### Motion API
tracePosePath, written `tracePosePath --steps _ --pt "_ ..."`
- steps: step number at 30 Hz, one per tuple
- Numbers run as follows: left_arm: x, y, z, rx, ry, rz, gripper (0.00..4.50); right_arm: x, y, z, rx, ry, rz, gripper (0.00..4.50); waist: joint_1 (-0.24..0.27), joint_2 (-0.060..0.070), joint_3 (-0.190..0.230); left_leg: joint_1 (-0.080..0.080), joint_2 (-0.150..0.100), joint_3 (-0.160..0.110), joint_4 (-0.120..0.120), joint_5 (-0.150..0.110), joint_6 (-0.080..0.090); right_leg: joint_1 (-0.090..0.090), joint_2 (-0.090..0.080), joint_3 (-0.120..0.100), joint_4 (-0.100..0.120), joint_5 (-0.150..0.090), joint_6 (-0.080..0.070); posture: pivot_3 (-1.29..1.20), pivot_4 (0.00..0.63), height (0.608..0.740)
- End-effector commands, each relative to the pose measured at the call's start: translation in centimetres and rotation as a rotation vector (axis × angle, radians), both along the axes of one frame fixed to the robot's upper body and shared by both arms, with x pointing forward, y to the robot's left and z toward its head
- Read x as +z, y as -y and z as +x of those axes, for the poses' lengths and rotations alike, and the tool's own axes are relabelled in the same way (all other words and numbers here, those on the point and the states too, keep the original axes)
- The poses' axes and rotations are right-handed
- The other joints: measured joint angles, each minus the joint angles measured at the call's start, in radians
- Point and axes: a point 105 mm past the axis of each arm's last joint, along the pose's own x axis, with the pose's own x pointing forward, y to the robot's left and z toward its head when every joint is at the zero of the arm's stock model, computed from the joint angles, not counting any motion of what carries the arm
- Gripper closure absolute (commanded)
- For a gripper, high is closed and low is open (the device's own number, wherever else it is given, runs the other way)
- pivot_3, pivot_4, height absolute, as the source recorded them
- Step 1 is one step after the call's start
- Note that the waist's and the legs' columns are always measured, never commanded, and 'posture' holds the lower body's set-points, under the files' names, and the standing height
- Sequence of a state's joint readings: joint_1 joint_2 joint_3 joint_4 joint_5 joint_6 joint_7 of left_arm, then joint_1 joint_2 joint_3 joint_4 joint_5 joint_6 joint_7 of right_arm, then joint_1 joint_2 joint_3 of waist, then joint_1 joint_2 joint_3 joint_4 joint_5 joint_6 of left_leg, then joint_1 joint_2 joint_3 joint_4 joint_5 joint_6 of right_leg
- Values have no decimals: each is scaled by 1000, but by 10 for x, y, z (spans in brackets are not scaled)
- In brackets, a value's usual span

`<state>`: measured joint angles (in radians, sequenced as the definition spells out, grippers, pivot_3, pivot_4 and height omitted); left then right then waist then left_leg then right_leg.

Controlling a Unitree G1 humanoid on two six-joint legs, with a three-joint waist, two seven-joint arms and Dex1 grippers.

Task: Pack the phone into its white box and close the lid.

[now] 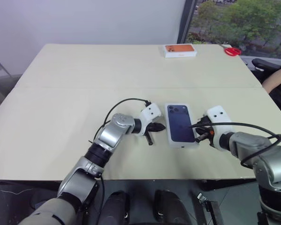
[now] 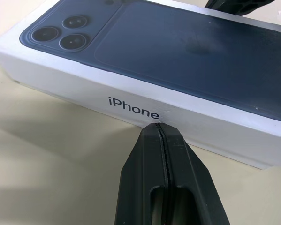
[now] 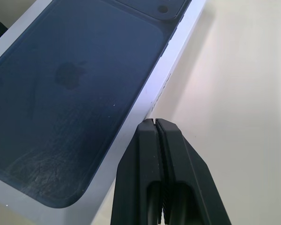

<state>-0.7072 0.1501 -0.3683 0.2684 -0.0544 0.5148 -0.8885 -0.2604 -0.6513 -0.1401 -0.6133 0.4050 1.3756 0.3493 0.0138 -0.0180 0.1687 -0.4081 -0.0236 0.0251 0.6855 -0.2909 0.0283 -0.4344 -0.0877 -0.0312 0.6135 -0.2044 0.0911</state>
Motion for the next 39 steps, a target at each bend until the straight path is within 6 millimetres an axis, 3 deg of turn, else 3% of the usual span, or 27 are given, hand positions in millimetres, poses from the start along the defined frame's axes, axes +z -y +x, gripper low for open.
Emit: tracePosePath --steps 1,8,11,13,17,22,30,33,36,39 --pt "17 6 -1 -29 48 -53 4500 10 -4 -1 33 42 -4 4426 0 0 0 0 0 0 0 0 0 0 0 0 0 0 0 0 150 740" --pt "51 -10 9 0 54 -176 4500 34 8 -9 51 103 -61 4426 0 1 1 0 0 0 0 0 0 0 0 0 0 0 0 0 150 740" --pt "62 -7 18 28 71 -196 4500 40 2 -15 106 120 -59 4426 1 1 1 0 0 0 0 0 0 0 0 0 0 0 0 0 150 740" --pt "65 0 30 65 91 -177 4500 39 -11 -24 184 114 -28 4426 5 1 1 0 0 0 0 0 0 0 0 0 0 0 0 0 150 740" --pt "55 21 45 109 110 -89 4500 20 -27 -37 251 52 -6 4426 13 1 1 0 -1 0 0 0 0 1 0 0 -1 0 1 0 150 740" --pt "26 39 49 104 108 71 4500 -1 -24 -36 168 -19 17 4426 15 0 1 0 -1 0 0 0 0 1 0 0 0 0 1 0 150 740" --pt "-9 39 38 50 76 201 4500 -24 -21 -40 85 -112 40 4426 24 -1 -1 2 -1 0 0 0 0 3 0 0 -1 0 1 0 150 740" --pt "-12 37 37 52 65 193 4500 -26 -21 -39 73 -114 43 4426 24 -2 -2 4 0 -1 0 -1 1 5 0 0 -1 -1 1 0 150 740" --pt "3 34 44 94 87 98 4500 -16 -20 -32 66 -49 30 4426 24 -2 -3 5 0 -1 0 -1 1 6 0 0 -2 -1 0 0 150 740" --pt "41 17 55 163 149 -111 4500 10 -14 -17 43 119 4 4426 21 -2 -2 4 0 -1 0 -1 1 5 0 0 -2 -1 1 0 150 740"
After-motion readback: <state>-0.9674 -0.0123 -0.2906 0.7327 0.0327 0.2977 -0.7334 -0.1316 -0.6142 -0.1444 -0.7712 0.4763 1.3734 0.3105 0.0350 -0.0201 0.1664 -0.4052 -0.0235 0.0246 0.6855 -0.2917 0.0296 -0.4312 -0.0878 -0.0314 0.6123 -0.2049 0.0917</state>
